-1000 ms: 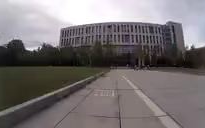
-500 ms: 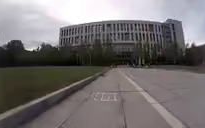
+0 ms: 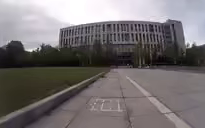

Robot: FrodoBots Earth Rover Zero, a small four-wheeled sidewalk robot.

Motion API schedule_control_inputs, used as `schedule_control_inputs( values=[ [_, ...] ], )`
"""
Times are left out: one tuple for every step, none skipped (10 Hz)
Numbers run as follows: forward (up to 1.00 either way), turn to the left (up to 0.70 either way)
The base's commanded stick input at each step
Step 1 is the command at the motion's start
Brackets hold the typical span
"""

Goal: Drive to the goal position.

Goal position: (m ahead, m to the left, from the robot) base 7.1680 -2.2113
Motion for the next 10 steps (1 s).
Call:
schedule_control_inputs(
  values=[
    [0.70,0.00],
    [0.70,0.00],
    [0.70,0.00],
    [0.70,0.00],
    [0.70,0.00],
    [0.70,0.00],
    [0.70,0.00],
    [0.70,0.00],
    [0.70,0.00],
    [0.70,0.00]
  ],
)
